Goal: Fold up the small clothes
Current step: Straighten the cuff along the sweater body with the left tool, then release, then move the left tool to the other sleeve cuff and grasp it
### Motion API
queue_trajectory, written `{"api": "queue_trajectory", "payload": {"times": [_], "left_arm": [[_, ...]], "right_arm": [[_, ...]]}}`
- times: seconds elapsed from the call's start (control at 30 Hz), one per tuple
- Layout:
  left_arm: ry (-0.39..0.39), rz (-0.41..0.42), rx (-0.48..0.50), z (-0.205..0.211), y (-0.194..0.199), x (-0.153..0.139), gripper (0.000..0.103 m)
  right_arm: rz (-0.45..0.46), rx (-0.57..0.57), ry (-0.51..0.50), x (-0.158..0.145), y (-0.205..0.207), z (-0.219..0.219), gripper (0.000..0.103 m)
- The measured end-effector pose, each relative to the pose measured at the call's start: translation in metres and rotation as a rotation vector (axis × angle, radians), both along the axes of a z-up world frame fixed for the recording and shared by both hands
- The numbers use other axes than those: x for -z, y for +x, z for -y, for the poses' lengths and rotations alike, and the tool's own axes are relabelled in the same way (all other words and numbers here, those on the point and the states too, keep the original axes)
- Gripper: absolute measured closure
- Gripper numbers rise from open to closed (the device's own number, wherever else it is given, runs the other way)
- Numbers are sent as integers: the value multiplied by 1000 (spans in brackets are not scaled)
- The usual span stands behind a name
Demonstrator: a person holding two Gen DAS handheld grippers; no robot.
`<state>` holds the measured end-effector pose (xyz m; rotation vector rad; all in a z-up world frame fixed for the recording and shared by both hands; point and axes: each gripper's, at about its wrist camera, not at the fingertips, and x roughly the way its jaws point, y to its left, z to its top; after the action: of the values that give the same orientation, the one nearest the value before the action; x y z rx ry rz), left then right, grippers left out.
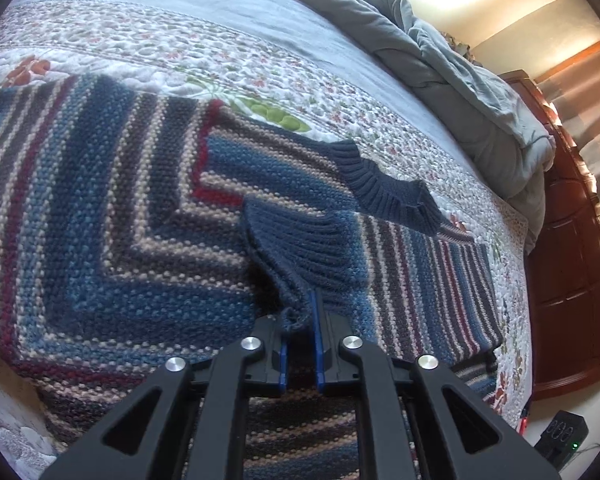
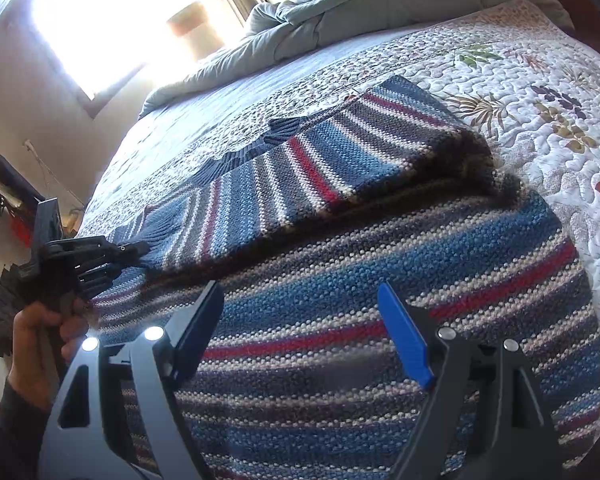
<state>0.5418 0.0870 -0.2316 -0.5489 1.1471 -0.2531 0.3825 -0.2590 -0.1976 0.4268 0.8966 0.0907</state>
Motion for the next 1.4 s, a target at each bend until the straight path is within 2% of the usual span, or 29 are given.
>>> {"api": "queue_trajectory", "payload": {"times": [0.1,0.17,0.27,0.37,0.43,0.5,0.53,0.57,0.6,0.67,0.8,0.87,0.93,1.03,1.1,1.2,1.3,1.37,1.4], "left_arm": [[40,20,-67,-11,-9,-8,71],[87,82,-104,-12,-22,-26,68],[49,180,-30,8,-42,-46,65],[-26,146,31,23,-45,-33,64],[-40,100,27,23,-40,-14,64],[-51,67,-16,13,-37,0,66],[-91,66,-33,6,-39,4,66],[-99,75,-53,0,-43,3,64],[-89,91,-80,-6,-49,-1,59],[-102,137,-128,-20,-63,-8,44],[-128,214,-217,-45,-103,-17,31],[-168,265,-297,-62,-128,-18,19],[-212,286,-378,-80,-151,-13,18],[-198,324,-429,-102,-169,-13,18],[-191,331,-449,-126,-175,-14,13],[-206,303,-524,-189,-177,-15,13],[-200,288,-695,-285,-183,-15,13],[-193,273,-773,-333,-182,-14,13],[-228,260,-810,-367,-178,-9,13]], "right_arm": [[2,-5,0,-1,0,-1,24],[4,-4,3,-1,0,0,24],[1,-3,8,-1,1,0,24],[4,-9,1,-1,0,-2,24],[6,-14,-7,-1,-1,-4,24],[5,-15,-18,0,-1,-4,24],[6,-15,-21,0,-1,-4,24],[10,-12,-26,0,-1,-3,24],[11,-11,-30,0,-1,-3,24],[15,-16,-39,0,0,-6,23],[54,-69,-74,-2,-4,-24,23],[85,-106,-92,-5,-6,-34,23],[112,-148,-111,-6,-8,-46,23],[114,-184,-108,-2,-10,-58,23],[119,-192,-115,-1,-10,-65,23],[126,-202,-130,0,-11,-75,23],[125,-221,-146,2,-11,-83,23],[125,-228,-151,3,-11,-86,23],[125,-230,-153,4,-11,-87,23]]}}
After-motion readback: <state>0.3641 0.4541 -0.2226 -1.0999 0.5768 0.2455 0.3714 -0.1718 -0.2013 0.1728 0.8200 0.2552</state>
